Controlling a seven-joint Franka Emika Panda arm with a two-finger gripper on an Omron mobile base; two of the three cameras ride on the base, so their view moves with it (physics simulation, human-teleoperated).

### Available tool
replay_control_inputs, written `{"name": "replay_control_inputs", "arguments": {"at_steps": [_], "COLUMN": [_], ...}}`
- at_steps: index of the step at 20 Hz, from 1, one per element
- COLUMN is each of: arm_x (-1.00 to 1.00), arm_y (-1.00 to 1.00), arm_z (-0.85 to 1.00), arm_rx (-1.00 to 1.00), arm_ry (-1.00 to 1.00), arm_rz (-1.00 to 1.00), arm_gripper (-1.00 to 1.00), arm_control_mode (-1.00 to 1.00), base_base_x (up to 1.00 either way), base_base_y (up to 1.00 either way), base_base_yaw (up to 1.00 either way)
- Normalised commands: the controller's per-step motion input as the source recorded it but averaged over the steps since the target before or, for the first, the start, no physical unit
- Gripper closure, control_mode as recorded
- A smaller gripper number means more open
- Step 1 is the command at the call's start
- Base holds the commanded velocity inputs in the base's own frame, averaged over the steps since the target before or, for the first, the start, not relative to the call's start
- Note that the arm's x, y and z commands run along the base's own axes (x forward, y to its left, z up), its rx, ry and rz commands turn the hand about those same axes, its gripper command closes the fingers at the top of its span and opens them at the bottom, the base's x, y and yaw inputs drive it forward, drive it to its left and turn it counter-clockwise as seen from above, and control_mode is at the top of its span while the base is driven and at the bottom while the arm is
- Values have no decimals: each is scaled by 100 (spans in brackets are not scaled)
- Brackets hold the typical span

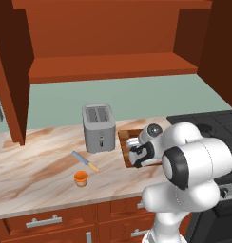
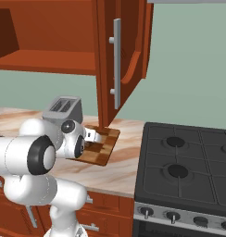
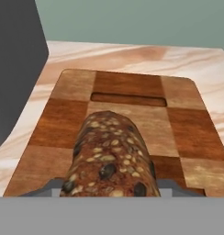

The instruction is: Pick the bread, place it on the cutting board, pick the jam, place it on the counter, and close the cabinet.

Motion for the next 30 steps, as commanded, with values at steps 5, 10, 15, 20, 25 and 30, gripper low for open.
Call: {"name": "replay_control_inputs", "arguments": {"at_steps": [5,10,15,20,25,30], "arm_x": [0,0,0,0,0,0], "arm_y": [-2,0,0,0,0,0], "arm_z": [-13,-8,0,0,0,0], "arm_rx": [0,0,0,0,0,0], "arm_ry": [0,0,0,0,0,0], "arm_rz": [0,0,0,0,0,0], "arm_gripper": [100,100,-100,-100,-100,-100], "arm_control_mode": [-100,-100,-100,-100,-100,-100], "base_base_x": [0,0,0,0,0,0], "base_base_y": [0,0,0,0,0,0], "base_base_yaw": [0,0,0,0,0,0]}}
